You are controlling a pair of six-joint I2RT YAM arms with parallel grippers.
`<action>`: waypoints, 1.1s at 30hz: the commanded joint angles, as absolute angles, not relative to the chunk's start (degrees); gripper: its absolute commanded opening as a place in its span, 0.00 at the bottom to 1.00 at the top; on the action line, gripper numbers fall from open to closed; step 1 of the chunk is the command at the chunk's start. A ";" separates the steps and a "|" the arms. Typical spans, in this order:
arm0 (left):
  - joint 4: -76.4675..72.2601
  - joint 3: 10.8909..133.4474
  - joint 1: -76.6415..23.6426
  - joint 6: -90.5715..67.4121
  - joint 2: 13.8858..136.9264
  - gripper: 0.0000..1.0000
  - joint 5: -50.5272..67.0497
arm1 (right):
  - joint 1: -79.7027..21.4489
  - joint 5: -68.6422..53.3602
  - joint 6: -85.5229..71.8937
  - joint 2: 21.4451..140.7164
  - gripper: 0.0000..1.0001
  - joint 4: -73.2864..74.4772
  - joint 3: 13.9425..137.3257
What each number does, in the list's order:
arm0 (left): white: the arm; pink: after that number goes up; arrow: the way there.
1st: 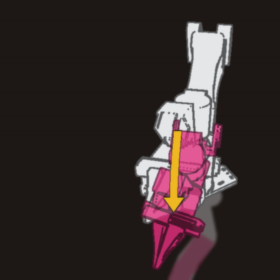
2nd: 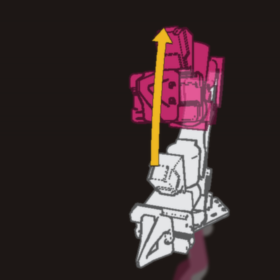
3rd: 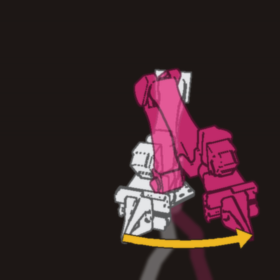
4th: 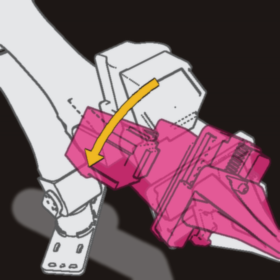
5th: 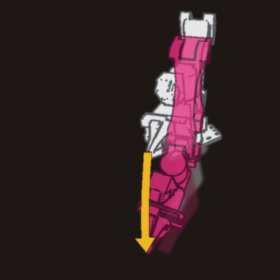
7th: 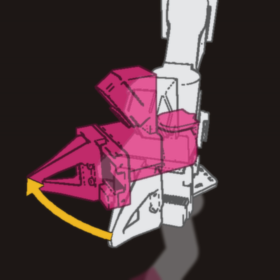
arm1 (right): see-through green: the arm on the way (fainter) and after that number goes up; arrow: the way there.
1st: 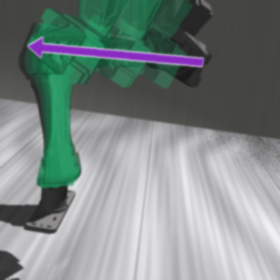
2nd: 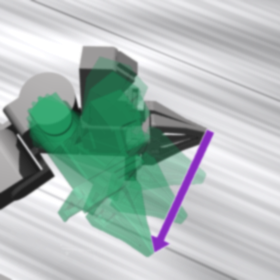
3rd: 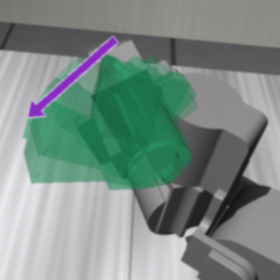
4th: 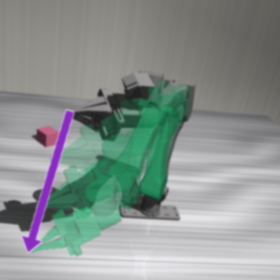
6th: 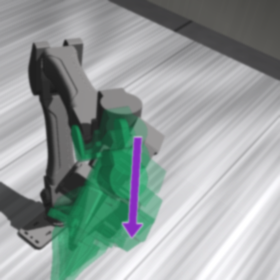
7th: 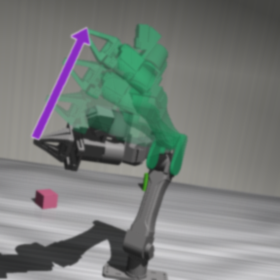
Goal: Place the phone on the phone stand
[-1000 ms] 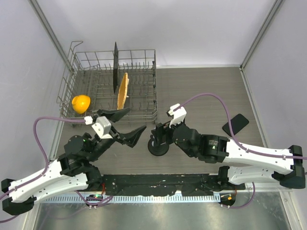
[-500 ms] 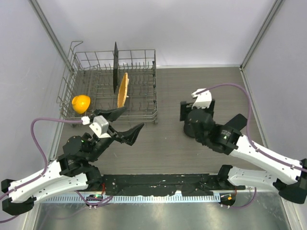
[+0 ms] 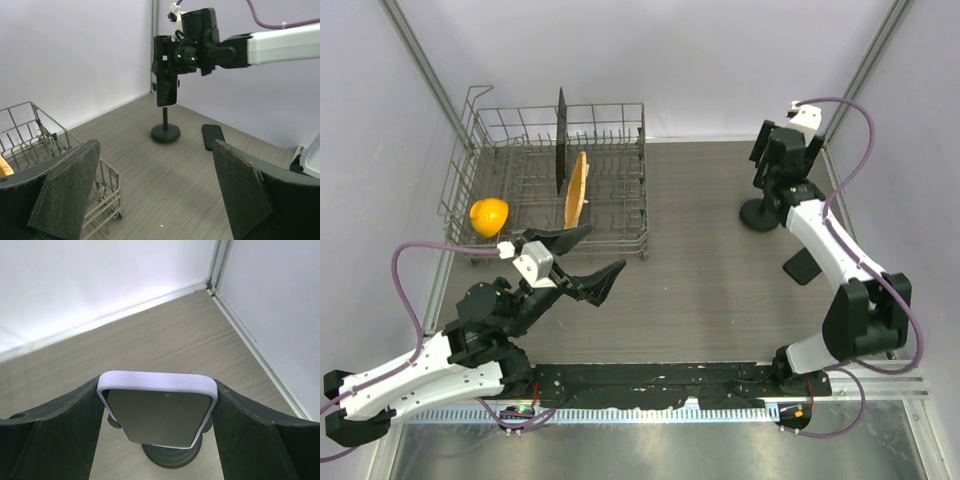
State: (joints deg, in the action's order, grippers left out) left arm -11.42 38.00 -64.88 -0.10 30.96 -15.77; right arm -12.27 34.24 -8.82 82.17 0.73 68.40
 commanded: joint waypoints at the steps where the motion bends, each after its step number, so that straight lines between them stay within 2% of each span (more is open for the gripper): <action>1: -15.12 37.44 -66.00 -1.14 31.81 0.99 -16.96 | -6.78 32.07 -6.07 87.78 0.00 -15.38 79.70; 3: -14.94 37.70 -66.18 -1.49 32.43 0.98 -16.53 | -3.10 32.08 -7.72 93.15 0.00 -15.38 84.61; 9: -14.85 37.88 -66.18 -2.55 33.92 0.98 -15.29 | 4.21 18.48 -14.24 107.46 0.00 -15.55 97.44; 12: -15.64 37.18 -66.18 -2.29 34.36 0.98 -16.52 | 5.36 9.25 -11.53 114.22 0.00 -17.05 104.64; 16: -16.08 36.83 -66.18 -1.93 35.94 0.98 -16.87 | 5.80 3.35 -6.16 121.97 0.00 -9.52 116.44; 17: -16.17 36.83 -66.18 -1.93 36.30 0.98 -17.05 | 6.15 -2.32 -5.80 122.60 0.00 -8.80 117.76; 20: -16.79 36.30 -66.18 -2.11 37.26 0.98 -17.40 | 7.03 -8.31 -6.15 122.34 0.00 -8.09 116.90; 25: -16.44 36.56 -66.09 -2.11 38.06 0.98 -17.31 | 7.73 -9.85 -6.42 122.51 0.00 -6.42 116.10; 30: -16.52 36.48 -66.09 -1.85 37.53 0.98 -17.67 | 7.74 -9.84 -3.09 127.17 0.00 3.76 123.57; 33: -16.70 36.39 -66.09 -1.93 37.35 0.98 -17.23 | 6.77 -5.22 1.13 126.74 0.00 3.61 120.78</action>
State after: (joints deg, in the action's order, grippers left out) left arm -13.19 36.38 -65.95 -1.50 38.15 -16.58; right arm 7.90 -7.42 -3.33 127.44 1.19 120.18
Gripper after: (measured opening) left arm 0.978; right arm 0.821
